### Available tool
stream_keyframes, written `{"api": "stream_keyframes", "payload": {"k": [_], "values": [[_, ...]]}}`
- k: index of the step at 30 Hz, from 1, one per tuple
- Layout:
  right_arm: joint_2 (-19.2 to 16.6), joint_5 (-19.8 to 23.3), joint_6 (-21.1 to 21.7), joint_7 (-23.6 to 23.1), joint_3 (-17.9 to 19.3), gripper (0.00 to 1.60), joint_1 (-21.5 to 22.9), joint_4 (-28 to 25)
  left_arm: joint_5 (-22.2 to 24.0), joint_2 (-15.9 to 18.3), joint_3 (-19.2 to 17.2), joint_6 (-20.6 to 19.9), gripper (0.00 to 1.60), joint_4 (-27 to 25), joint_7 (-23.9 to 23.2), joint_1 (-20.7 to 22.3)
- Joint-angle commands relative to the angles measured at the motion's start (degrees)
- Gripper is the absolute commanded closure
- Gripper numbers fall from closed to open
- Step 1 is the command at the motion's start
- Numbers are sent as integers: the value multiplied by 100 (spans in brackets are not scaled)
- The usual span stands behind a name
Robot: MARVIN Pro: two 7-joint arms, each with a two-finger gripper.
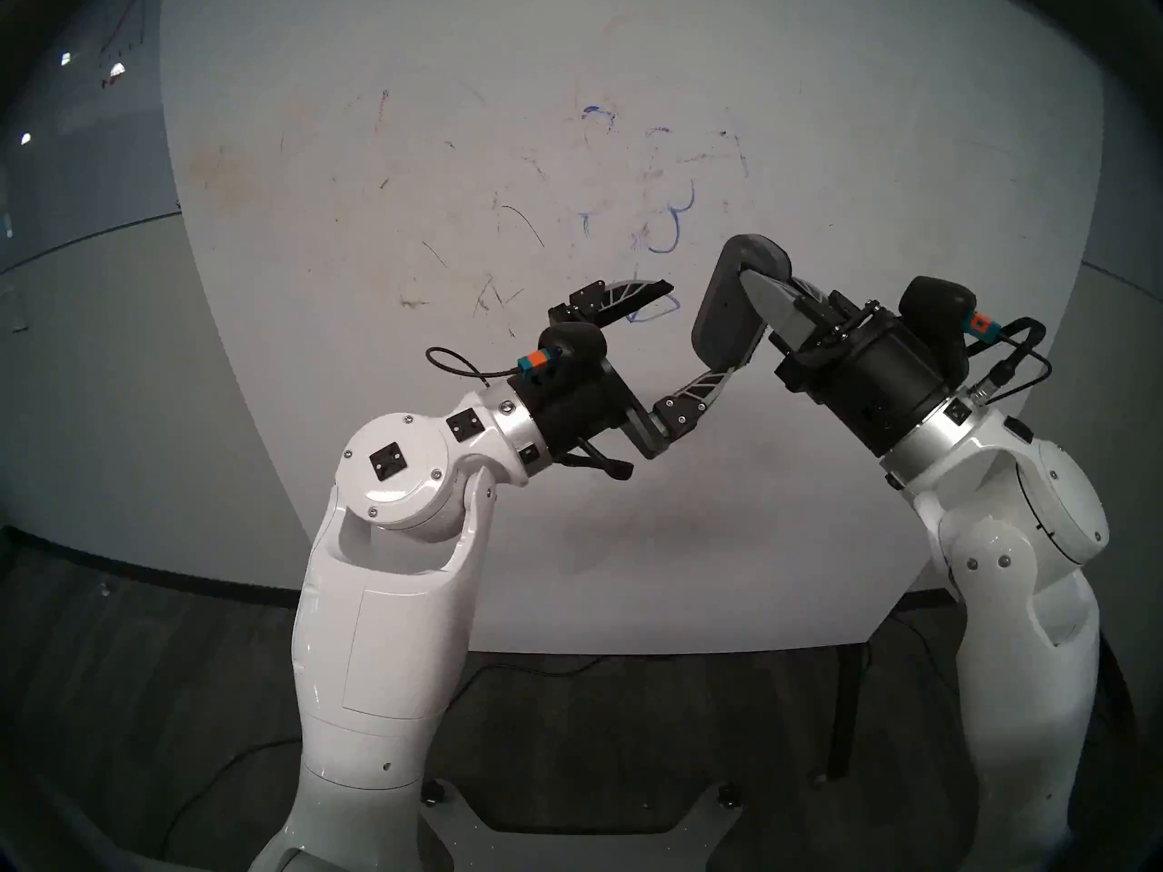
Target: Erase all marks on the whiteboard with the eraser
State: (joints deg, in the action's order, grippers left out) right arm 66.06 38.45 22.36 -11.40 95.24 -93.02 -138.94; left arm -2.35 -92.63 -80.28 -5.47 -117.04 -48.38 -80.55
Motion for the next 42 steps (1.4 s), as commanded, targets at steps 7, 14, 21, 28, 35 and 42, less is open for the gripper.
{"api": "stream_keyframes", "payload": {"k": [7, 14, 21, 28, 35, 42], "values": [[-23, -650, -571, 9, -174, 160, 18, -106, 241, -46, 363, -301, 0, -198, 466, -48], [-20, -893, -720, 24, -250, 160, 15, -106, 62, -33, 540, -249, 3, -219, 764, -71], [3, -968, -805, -1, -290, 160, 6, -106, -62, -39, 603, -222, 11, -130, 1046, -64], [15, -987, -854, -51, -329, 160, 14, -106, -46, -59, 576, -264, 0, -46, 1213, -3], [40, -1016, -925, -143, -311, 160, -14, -106, -22, -78, 606, -236, 3, 29, 1227, 66], [67, -1017, -954, -200, -297, 160, -29, -106, 22, -77, 644, -257, 16, 23, 1259, 72]]}}
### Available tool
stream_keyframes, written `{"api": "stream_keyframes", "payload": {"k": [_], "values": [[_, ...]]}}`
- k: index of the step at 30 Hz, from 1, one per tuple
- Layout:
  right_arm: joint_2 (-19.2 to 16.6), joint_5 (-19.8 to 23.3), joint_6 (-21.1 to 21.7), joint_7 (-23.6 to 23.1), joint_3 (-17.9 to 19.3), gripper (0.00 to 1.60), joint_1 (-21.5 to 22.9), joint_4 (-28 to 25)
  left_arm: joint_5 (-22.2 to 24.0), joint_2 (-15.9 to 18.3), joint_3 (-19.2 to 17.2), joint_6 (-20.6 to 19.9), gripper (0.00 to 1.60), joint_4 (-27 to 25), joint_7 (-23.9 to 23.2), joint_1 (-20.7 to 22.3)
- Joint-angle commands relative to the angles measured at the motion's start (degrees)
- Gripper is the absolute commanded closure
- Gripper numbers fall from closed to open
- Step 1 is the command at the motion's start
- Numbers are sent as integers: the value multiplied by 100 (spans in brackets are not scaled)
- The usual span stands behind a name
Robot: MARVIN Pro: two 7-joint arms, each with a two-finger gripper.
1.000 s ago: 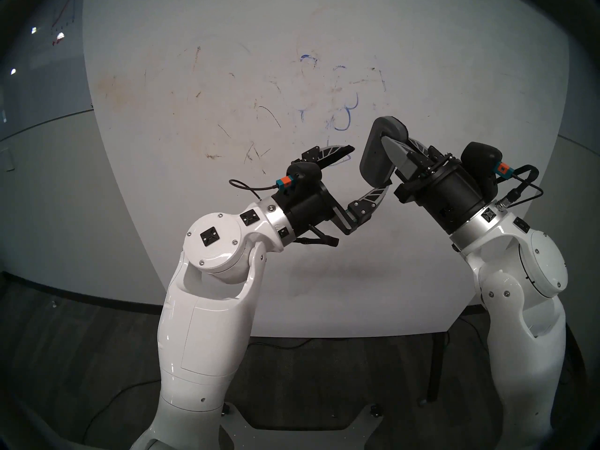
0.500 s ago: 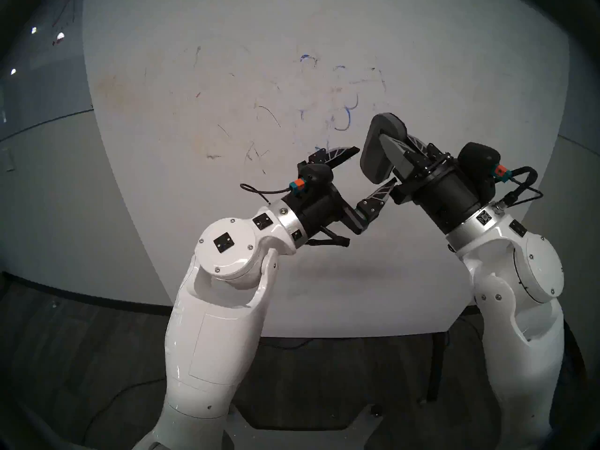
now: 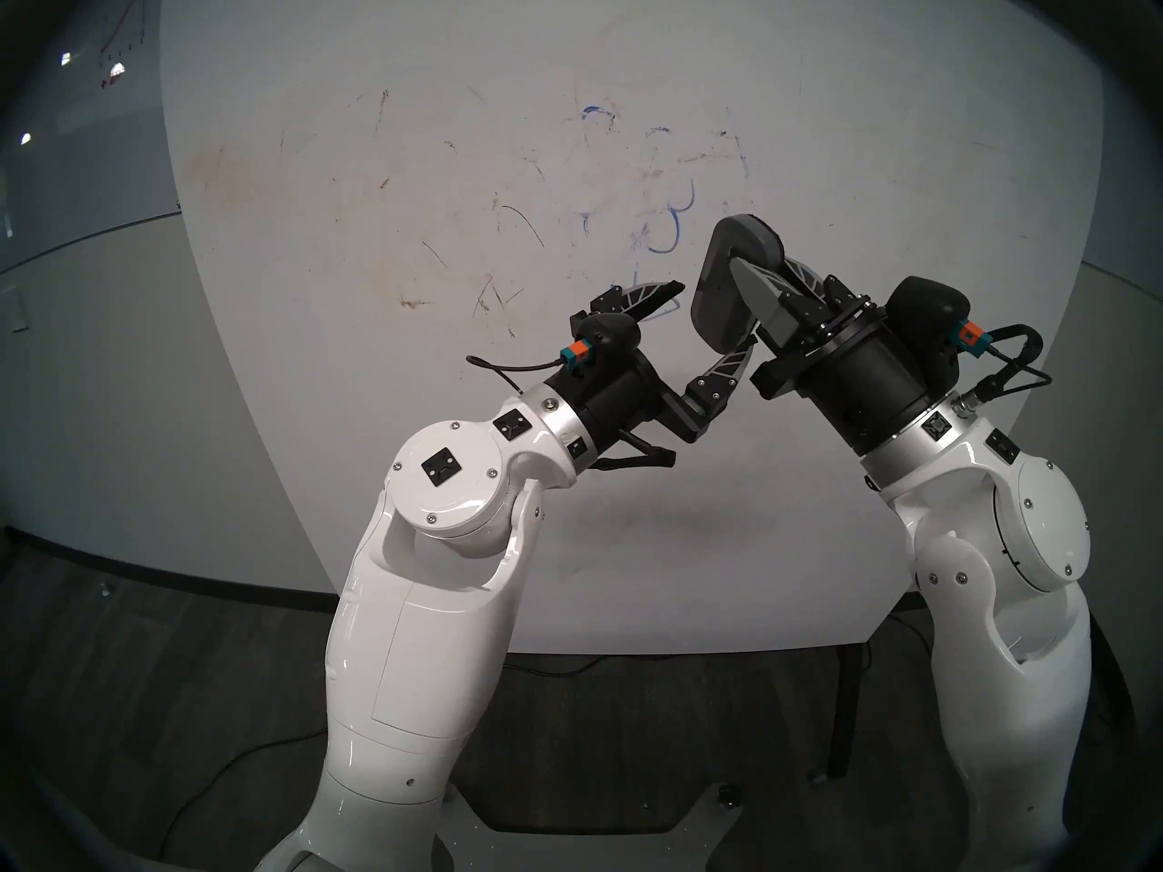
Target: Erase all marks on the whiteboard with the eraser
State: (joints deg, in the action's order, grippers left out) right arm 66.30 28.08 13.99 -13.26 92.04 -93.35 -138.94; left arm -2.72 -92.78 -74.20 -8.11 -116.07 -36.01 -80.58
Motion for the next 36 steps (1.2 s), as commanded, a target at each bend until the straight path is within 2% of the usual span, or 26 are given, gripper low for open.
{"api": "stream_keyframes", "payload": {"k": [1, 4, 5, 6, 7, 13, 14, 16, 17, 34, 35, 36], "values": [[46, 20, -119, -22, 25, 160, 1, -106, 60, -56, 44, 14, 26, -81, 37, 74], [52, 15, -122, -40, 26, 160, -6, -106, 72, -56, 52, 31, 33, -103, 46, 61], [58, 15, -127, -47, 23, 160, -7, -106, 78, -56, 53, 24, 43, -108, 50, 58], [63, 15, -132, -53, 18, 160, -9, -106, 81, -49, 55, 23, 83, -110, 51, 59], [68, 13, -135, -58, 14, 160, -10, -106, 78, -53, 53, 22, 88, -111, 46, 57], [88, 2, -144, -80, -17, 160, -18, -106, 55, -44, 55, 48, 90, -130, 85, 48], [90, 0, -144, -82, -20, 160, -19, -106, 49, -42, 52, 53, 104, -134, 95, 48], [91, -3, -140, -86, -24, 160, -20, -106, 60, -35, 41, 61, 120, -138, 94, 50], [89, -5, -138, -88, -27, 160, -21, -106, 89, -21, 28, 60, 160, -134, 63, 61], [83, 42, -65, -127, -61, 160, -44, -106, 241, -35, -183, -220, 160, -306, -3, 56], [80, 45, -58, -132, -59, 149, -44, -106, 249, -40, -192, -235, 160, -322, -7, 46], [80, 44, -55, -133, -58, 110, -45, -106, 256, -40, -199, -249, 160, -345, -14, 35]]}}
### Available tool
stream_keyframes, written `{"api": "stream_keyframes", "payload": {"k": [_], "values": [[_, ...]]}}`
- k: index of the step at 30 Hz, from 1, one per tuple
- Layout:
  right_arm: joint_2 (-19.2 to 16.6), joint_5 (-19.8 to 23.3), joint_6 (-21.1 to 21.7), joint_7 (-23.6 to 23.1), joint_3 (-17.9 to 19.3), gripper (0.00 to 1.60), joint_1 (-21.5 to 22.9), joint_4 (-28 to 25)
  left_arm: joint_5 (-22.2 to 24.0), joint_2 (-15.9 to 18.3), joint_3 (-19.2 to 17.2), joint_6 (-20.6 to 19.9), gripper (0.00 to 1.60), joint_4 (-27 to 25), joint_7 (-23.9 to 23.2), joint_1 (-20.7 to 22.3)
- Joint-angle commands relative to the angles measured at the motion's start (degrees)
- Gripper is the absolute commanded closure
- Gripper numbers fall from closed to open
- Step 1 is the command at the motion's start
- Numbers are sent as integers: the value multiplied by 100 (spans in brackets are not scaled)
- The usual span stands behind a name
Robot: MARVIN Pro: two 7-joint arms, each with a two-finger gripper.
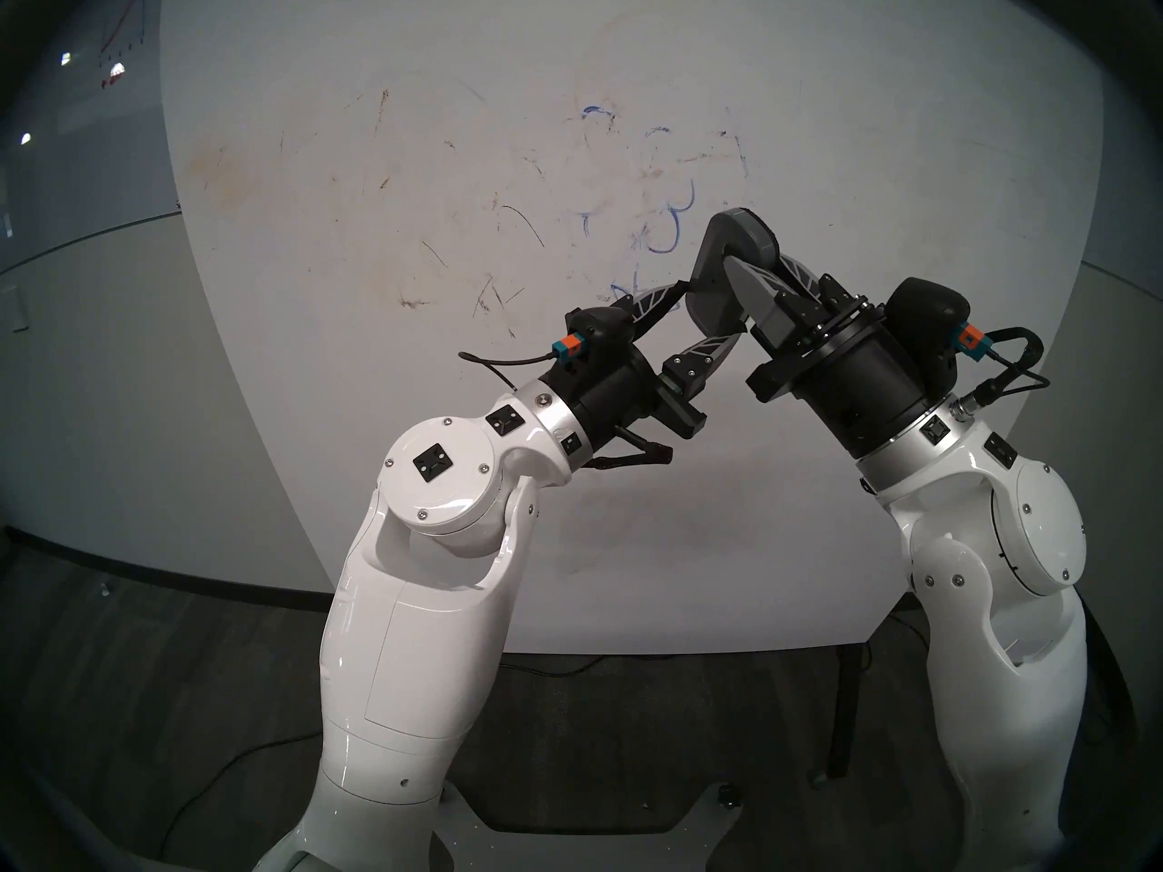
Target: Erase all marks on the whiteboard with the eraser
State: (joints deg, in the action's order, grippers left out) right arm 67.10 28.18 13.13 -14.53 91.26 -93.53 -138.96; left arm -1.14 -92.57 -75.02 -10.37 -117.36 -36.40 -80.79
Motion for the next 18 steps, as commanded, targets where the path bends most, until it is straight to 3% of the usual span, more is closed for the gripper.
{"api": "stream_keyframes", "payload": {"k": [1, 2, 3, 4, 9, 18], "values": [[0, 33, 33, -6, 21, 88, -28, -104, 101, -62, -121, -33, 160, -233, 22, 47], [-1, 31, 36, -7, 22, 78, -29, -104, 105, -69, -129, -49, 160, -254, 25, 35], [0, 31, 41, -7, 25, 24, -31, -104, 109, -68, -137, -69, 160, -278, 24, 25], [2, 32, 45, -8, 28, 0, -34, -104, 98, -62, -137, -84, 160, -311, 58, 9], [8, 43, 35, -31, 68, 0, -66, -104, -31, -26, -167, -111, 160, -453, 154, -16], [65, 106, -51, -53, 316, 0, -177, -104, -736, 351, -280, -238, 160, -580, 299, 99]]}}
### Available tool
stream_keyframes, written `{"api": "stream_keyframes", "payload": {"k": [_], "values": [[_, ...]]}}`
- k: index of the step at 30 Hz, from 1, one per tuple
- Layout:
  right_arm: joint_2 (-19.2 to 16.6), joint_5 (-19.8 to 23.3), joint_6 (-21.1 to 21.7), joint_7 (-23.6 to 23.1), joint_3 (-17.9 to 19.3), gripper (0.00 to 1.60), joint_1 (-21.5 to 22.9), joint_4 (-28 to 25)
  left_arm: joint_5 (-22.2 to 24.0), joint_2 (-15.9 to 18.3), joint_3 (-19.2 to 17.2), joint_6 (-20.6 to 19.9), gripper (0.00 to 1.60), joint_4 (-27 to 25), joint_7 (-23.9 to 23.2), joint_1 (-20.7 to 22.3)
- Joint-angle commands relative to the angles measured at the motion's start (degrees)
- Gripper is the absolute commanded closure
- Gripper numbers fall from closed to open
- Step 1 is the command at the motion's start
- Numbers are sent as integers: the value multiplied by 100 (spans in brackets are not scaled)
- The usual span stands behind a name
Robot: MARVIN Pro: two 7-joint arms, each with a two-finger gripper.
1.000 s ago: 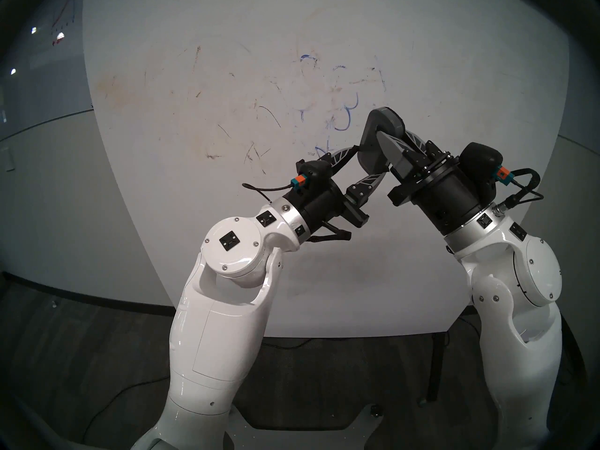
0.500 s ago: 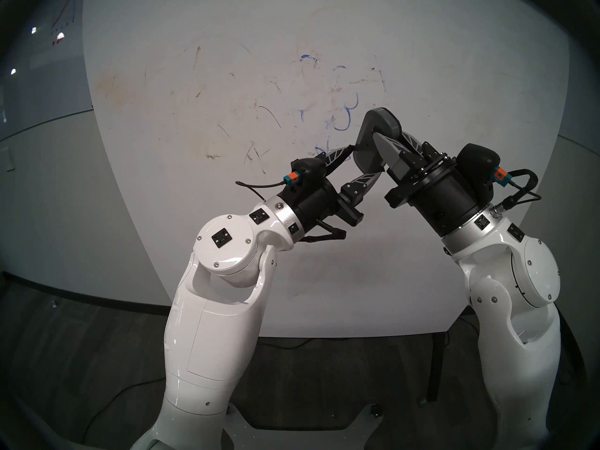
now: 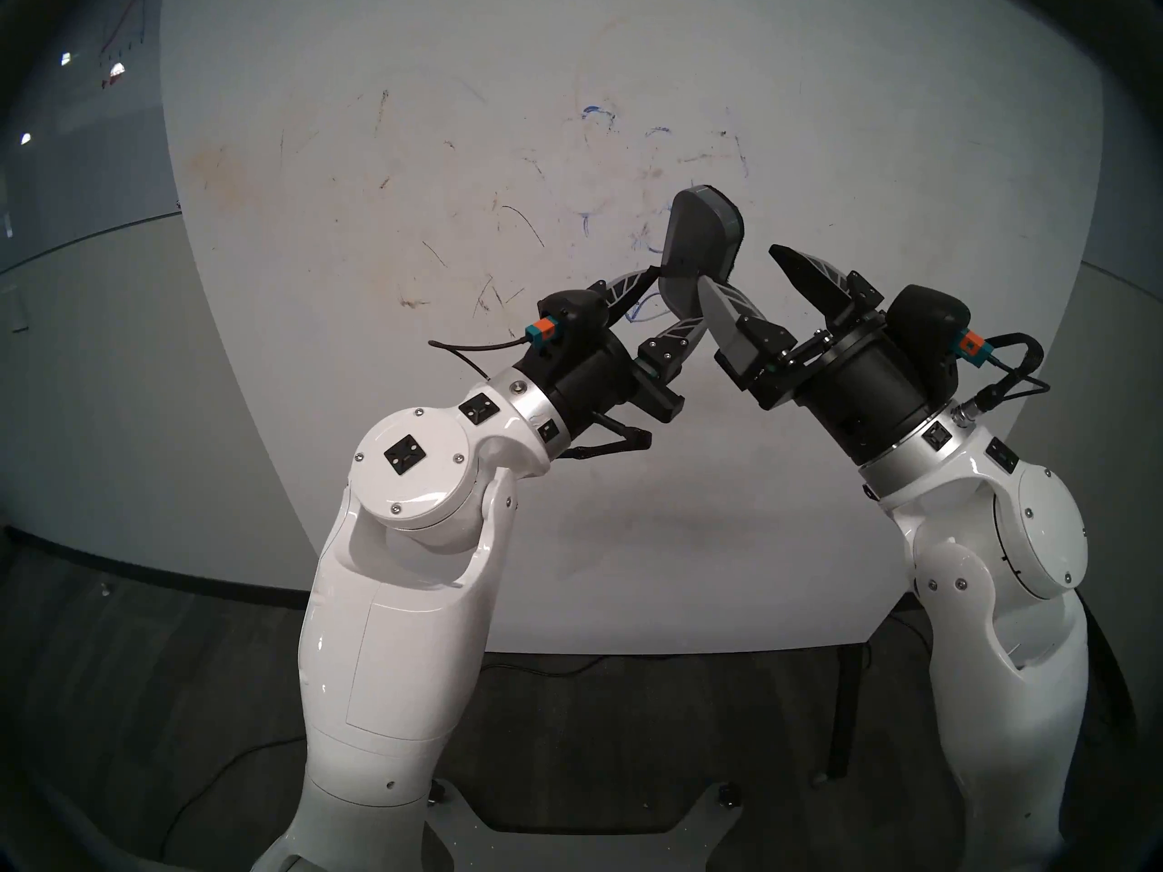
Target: Erase all marks on the whiteboard with the eraser
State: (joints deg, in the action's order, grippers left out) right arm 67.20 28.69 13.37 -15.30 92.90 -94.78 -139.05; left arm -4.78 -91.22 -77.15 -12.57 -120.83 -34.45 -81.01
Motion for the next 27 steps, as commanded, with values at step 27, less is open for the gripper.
{"api": "stream_keyframes", "payload": {"k": [27], "values": [[717, 1386, -369, -119, 1422, 0, -728, -95, -1804, 983, -360, 117, 160, 219, -347, 1307]]}}
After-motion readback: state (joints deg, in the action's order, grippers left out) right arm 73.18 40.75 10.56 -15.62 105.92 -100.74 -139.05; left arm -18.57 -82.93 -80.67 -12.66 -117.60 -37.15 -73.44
